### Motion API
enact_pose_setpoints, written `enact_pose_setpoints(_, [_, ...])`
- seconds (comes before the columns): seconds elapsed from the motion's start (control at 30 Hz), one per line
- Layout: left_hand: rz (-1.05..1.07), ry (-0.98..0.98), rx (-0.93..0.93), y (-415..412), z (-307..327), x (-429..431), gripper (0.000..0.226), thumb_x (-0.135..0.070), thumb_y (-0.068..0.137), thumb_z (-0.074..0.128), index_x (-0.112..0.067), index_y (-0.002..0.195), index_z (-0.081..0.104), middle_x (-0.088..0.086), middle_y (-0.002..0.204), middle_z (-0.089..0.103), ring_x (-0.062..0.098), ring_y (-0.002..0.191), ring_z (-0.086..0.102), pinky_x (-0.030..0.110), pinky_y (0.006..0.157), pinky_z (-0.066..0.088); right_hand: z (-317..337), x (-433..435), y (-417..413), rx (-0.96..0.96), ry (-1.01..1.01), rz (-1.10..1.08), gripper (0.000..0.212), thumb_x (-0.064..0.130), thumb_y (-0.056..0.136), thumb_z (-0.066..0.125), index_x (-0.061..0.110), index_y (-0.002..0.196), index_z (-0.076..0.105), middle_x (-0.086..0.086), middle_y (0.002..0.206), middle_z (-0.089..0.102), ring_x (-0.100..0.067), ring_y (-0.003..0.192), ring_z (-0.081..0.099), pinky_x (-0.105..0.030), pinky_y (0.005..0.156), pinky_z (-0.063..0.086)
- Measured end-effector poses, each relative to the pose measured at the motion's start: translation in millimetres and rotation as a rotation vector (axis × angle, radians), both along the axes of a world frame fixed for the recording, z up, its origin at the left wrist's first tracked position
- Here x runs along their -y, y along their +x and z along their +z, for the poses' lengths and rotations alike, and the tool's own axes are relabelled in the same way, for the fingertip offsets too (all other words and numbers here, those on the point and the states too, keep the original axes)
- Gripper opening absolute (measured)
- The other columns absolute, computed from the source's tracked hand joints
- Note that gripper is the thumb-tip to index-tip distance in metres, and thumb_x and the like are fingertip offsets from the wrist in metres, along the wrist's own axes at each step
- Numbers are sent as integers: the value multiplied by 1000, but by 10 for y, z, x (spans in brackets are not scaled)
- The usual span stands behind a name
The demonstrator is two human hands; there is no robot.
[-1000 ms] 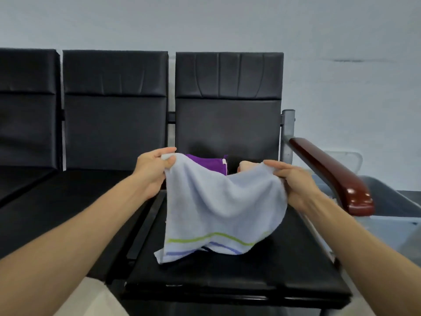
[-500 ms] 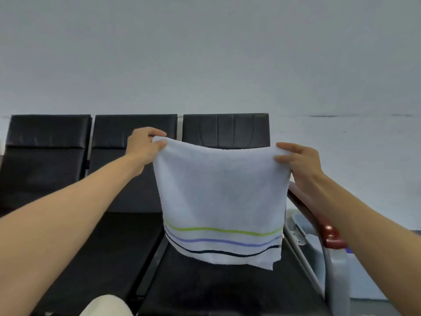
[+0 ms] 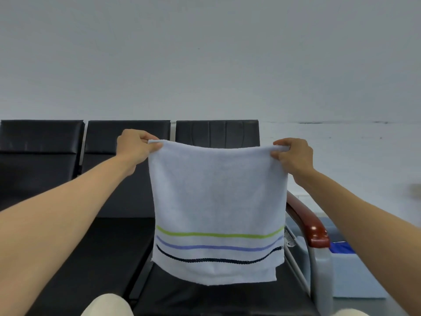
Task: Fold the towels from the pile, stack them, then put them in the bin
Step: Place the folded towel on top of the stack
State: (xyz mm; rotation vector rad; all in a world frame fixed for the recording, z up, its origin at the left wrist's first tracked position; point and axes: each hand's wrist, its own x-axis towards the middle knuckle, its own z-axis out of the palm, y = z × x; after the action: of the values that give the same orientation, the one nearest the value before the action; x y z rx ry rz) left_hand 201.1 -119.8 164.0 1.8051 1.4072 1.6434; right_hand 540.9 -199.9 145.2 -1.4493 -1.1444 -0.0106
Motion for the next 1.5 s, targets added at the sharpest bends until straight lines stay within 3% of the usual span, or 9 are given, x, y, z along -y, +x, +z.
enact_pose_setpoints(0.17, [29, -7, 25, -41, -7, -20, 12, -12, 83, 75, -13, 94, 74, 5, 106, 67, 24, 109, 59, 43, 97, 51, 31, -18, -24, 50, -24, -38, 27, 6, 84, 68, 9, 111, 69, -10, 113, 63, -19, 96, 53, -28, 86, 46])
enact_pose_setpoints(0.33, [-73, -97, 208, -80, -6, -34, 9, -11, 80, 77, -19, 78, 73, 2, 99, 70, 20, 98, 65, 38, 92, 55, 31, -39, -69, -65, 35, 1, 10, 16, 86, 68, 18, 95, 74, -1, 104, 66, -16, 101, 56, -24, 83, 43])
enact_pose_setpoints(0.47, [-64, -78, 305, -144, -24, -52, 9, -12, 78, 79, -19, 78, 73, 3, 100, 71, 19, 98, 66, 34, 88, 56, -1, -33, -46, -10, 11, 52, 31, 3, 90, 51, 19, 108, 72, -2, 117, 65, -19, 116, 55, -22, 93, 41])
enact_pose_setpoints(0.6, [-23, -95, 201, -174, -93, -112, 18, -8, 80, 77, -16, 96, 74, 7, 114, 68, 23, 108, 62, 38, 94, 54, -46, -33, -43, 56, -20, 43, 44, -3, 90, 46, 16, 126, 63, -4, 129, 60, -19, 122, 52, -28, 105, 41])
enact_pose_setpoints(0.73, [39, -98, 117, -166, -161, -143, 12, -9, 81, 76, -17, 90, 75, 8, 115, 67, 24, 115, 58, 41, 100, 49, -78, -59, -14, -6, -52, -30, 33, -6, 80, 58, 13, 104, 73, -9, 104, 68, -24, 103, 62, -31, 86, 51])
enact_pose_setpoints(0.87, [135, -51, 26, -156, -260, -116, 8, -4, 87, 69, -8, 91, 74, 9, 109, 67, 20, 111, 56, 27, 93, 41, -128, -82, 35, -31, -85, -42, 15, 3, 73, 77, 16, 76, 72, -9, 82, 68, -28, 84, 66, -35, 79, 57])
enact_pose_setpoints(1.1, [139, -107, -66, -194, -303, -101, 20, 3, 94, 51, -9, 86, 64, 6, 103, 57, 21, 94, 50, 33, 79, 41, -170, -71, 26, 47, -98, -5, 5, 10, 85, 70, 10, 81, 68, -8, 87, 65, -23, 85, 57, -31, 75, 45])
enact_pose_setpoints(1.3, [60, -52, -84, -279, -179, 16, 17, 0, 86, 66, -14, 77, 68, 5, 89, 66, 21, 91, 61, 39, 83, 55, -86, -21, 67, -32, -146, 28, 10, 5, 84, 63, 9, 77, 70, -9, 86, 67, -27, 80, 64, -44, 78, 59])
enact_pose_setpoints(1.5, [55, -16, -276, -253, -117, 67, 12, -6, 88, 67, -9, 95, 75, 5, 93, 68, 19, 92, 62, 34, 86, 52, 35, 67, 120, -21, -175, 19, 15, 3, 82, 58, -2, 82, 72, -6, 83, 65, -20, 69, 59, -24, 56, 54])
